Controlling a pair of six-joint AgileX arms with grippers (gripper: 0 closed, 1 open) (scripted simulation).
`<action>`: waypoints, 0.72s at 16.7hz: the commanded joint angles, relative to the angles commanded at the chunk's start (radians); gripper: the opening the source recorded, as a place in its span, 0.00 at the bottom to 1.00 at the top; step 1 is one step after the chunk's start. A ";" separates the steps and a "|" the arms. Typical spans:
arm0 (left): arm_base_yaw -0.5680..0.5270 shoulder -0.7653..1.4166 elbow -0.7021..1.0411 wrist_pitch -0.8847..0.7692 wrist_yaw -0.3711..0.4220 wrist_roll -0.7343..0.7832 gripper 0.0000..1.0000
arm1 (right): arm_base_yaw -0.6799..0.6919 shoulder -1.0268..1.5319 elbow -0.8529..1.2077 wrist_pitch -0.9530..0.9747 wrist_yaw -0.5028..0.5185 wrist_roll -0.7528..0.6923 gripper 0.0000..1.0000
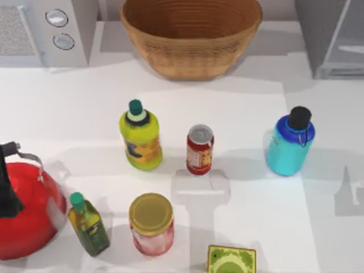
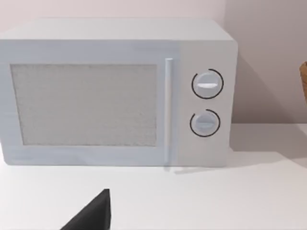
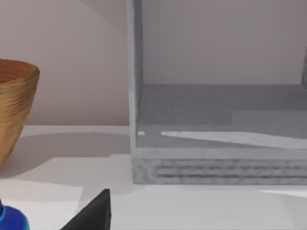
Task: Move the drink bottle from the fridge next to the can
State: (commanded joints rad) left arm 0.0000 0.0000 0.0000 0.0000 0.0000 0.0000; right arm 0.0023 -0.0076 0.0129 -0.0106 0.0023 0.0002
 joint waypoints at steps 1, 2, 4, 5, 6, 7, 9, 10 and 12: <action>0.000 0.000 0.000 0.000 0.000 0.000 1.00 | -0.001 -0.018 0.015 -0.022 0.001 0.000 1.00; 0.000 0.000 0.000 0.000 0.000 0.000 1.00 | -0.001 -0.043 0.036 -0.054 0.001 0.000 1.00; 0.000 0.000 0.000 0.000 0.000 0.000 1.00 | -0.002 -0.111 0.092 -0.151 0.001 0.000 1.00; 0.000 0.000 0.000 0.000 0.000 0.000 1.00 | -0.002 -0.151 0.125 -0.216 0.001 0.000 1.00; 0.000 0.000 0.000 0.000 0.000 0.000 1.00 | -0.002 -0.194 0.161 -0.290 0.001 0.000 1.00; 0.000 0.000 0.000 0.000 0.000 0.000 1.00 | -0.002 -0.238 0.197 -0.373 0.000 0.001 1.00; 0.000 0.000 0.000 0.000 0.000 0.000 1.00 | -0.002 -0.331 0.273 -0.557 -0.001 0.001 1.00; 0.000 0.000 0.000 0.000 0.000 0.000 1.00 | -0.002 -0.379 0.312 -0.655 -0.002 0.000 1.00; 0.000 0.000 0.000 0.000 0.000 0.000 1.00 | -0.002 -0.475 0.391 -0.852 -0.003 -0.001 1.00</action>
State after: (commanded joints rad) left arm 0.0000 0.0000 0.0000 0.0000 0.0000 0.0000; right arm 0.0002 -0.4828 0.4034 -0.8626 -0.0003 -0.0005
